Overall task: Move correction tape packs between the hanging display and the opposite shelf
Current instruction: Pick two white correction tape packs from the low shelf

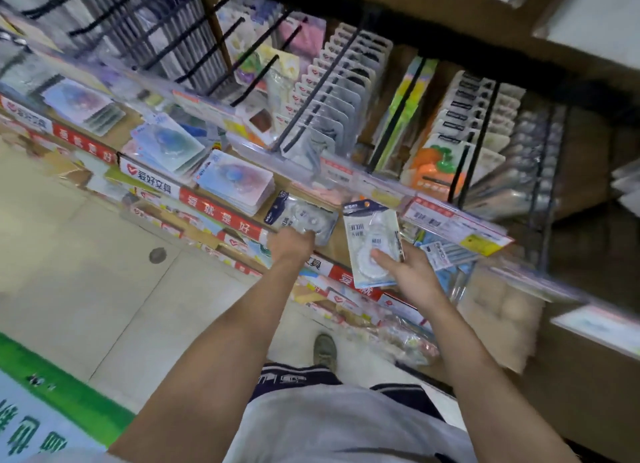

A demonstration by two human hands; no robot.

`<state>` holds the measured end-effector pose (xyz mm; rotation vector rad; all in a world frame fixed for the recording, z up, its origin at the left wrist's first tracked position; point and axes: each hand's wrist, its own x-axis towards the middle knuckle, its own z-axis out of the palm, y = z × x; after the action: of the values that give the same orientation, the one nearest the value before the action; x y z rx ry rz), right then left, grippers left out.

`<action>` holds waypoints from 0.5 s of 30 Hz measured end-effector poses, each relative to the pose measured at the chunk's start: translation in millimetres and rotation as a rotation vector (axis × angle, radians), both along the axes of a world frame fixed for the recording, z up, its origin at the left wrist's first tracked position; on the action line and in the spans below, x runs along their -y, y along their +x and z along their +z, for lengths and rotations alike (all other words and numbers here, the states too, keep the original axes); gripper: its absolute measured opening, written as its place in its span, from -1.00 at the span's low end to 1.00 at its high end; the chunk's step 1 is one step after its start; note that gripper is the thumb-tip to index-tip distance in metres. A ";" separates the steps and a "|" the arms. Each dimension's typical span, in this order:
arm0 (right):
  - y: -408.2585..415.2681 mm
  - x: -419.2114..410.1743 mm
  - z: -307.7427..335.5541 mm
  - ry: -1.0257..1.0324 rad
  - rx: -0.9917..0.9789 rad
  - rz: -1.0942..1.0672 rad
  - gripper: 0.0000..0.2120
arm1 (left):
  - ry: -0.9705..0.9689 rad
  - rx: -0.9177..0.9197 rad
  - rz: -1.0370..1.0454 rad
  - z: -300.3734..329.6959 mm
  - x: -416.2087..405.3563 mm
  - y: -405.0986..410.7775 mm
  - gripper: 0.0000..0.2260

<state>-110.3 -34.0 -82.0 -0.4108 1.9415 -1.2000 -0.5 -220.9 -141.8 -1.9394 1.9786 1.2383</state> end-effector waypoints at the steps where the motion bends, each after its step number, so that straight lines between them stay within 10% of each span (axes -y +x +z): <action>1: 1.1 -1.4 1.6 -0.007 0.001 -0.011 -0.73 | -0.070 0.050 -0.003 0.2 -1.0 -5.5 -0.41; 10: 6.8 -10.1 11.8 -0.043 -0.028 -0.040 -0.73 | -0.083 0.199 0.021 -10.1 -8.6 -34.5 0.10; 15: 6.9 -10.6 15.7 -0.076 -0.039 -0.019 -0.73 | -0.131 0.214 -0.009 -24.3 -7.2 -41.1 -0.07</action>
<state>-103.5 -23.4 -66.4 -0.4596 1.9410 -1.2904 -41.6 -213.6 -166.1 -2.0222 1.9995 0.8762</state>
